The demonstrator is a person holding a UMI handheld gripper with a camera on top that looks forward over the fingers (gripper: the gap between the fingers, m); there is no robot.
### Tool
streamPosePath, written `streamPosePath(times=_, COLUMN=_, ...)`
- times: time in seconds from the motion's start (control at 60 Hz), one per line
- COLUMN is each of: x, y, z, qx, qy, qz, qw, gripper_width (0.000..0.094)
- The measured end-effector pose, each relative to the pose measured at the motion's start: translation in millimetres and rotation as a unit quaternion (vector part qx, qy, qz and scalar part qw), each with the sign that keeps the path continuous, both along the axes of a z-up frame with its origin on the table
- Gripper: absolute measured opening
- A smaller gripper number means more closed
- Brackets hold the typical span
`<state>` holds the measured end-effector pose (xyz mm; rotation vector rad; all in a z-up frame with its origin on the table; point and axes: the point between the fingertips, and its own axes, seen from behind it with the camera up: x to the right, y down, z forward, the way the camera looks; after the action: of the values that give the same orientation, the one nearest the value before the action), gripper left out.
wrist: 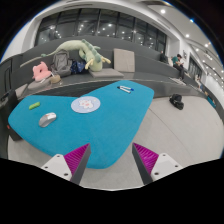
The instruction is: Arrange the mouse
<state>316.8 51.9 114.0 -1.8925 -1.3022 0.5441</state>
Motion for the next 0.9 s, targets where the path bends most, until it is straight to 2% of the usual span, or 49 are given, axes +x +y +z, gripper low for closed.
streamPosePath(times=0.217, x=-34, y=-44, z=-4, qx=0.004, qy=0.002, qz=0.021, qw=1.0, gripper_width=0.0854)
streamPosePath(times=0.733, x=-132, y=-257, z=-40, qx=-0.019, qy=0.004, qz=0.125, qw=0.992, gripper_width=0.0855)
streamPosePath(times=0.9, x=-165, y=-305, z=-48, qx=-0.014, qy=0.018, qz=0.141, qw=0.99, gripper_width=0.0856)
